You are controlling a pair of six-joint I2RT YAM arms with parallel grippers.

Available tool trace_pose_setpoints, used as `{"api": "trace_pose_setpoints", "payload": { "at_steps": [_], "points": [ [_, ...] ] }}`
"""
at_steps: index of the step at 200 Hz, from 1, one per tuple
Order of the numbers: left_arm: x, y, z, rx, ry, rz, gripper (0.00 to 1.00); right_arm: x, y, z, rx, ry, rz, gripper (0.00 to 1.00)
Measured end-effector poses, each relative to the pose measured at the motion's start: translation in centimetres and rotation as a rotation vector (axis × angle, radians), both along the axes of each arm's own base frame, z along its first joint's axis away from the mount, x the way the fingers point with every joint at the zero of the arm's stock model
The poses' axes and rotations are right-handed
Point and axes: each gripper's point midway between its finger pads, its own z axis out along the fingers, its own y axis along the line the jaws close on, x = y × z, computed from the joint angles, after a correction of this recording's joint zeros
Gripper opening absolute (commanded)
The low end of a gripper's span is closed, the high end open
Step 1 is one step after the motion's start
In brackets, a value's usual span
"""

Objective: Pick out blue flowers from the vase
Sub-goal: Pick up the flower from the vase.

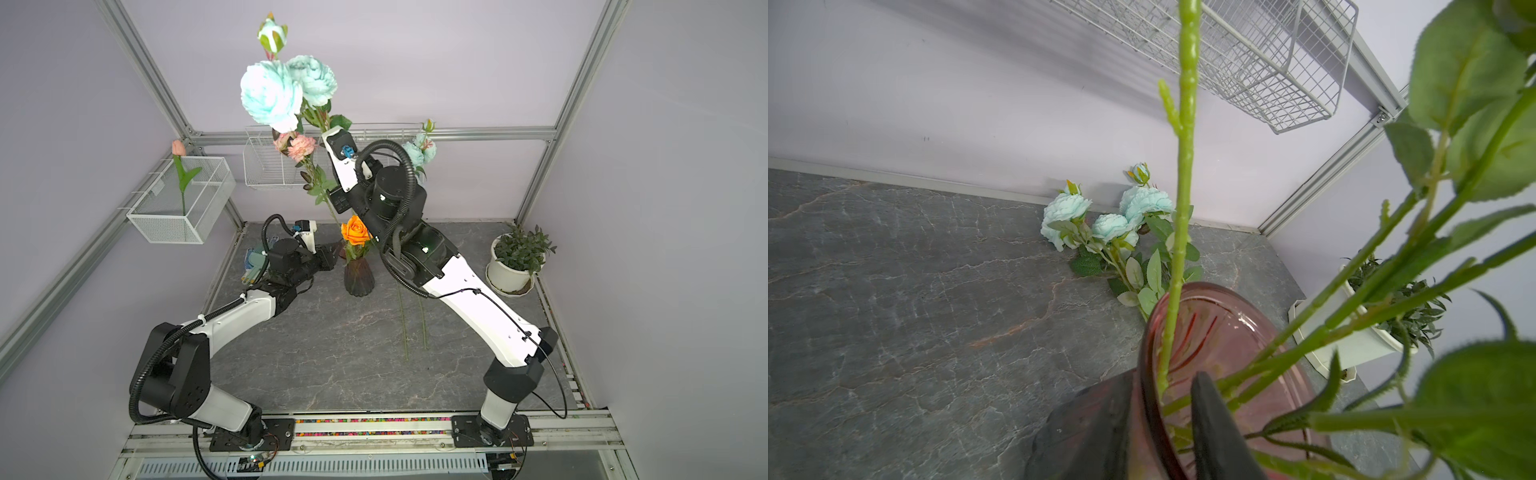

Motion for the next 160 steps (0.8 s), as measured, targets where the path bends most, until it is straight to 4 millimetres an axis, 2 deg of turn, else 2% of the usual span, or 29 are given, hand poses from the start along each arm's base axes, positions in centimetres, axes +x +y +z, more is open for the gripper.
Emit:
{"api": "trace_pose_setpoints", "payload": {
  "at_steps": [20, 77, 126, 160],
  "points": [
    [0.1, 0.0, 0.0, 0.007, -0.006, -0.002, 0.28, -1.8, -1.2, 1.0, 0.042, -0.031, 0.037, 0.07],
    [0.4, -0.2, 0.0, 0.012, -0.012, -0.004, 0.28, -4.9, -4.0, 3.3, 0.114, -0.104, 0.07, 0.07],
    [0.6, -0.3, 0.1, 0.015, -0.016, -0.006, 0.28, -8.0, -7.1, 7.0, 0.159, -0.202, 0.056, 0.07],
    [0.7, -0.3, 0.1, 0.024, -0.02, -0.008, 0.27, -9.9, -10.0, 9.4, 0.197, -0.243, 0.039, 0.07]
  ]
}}
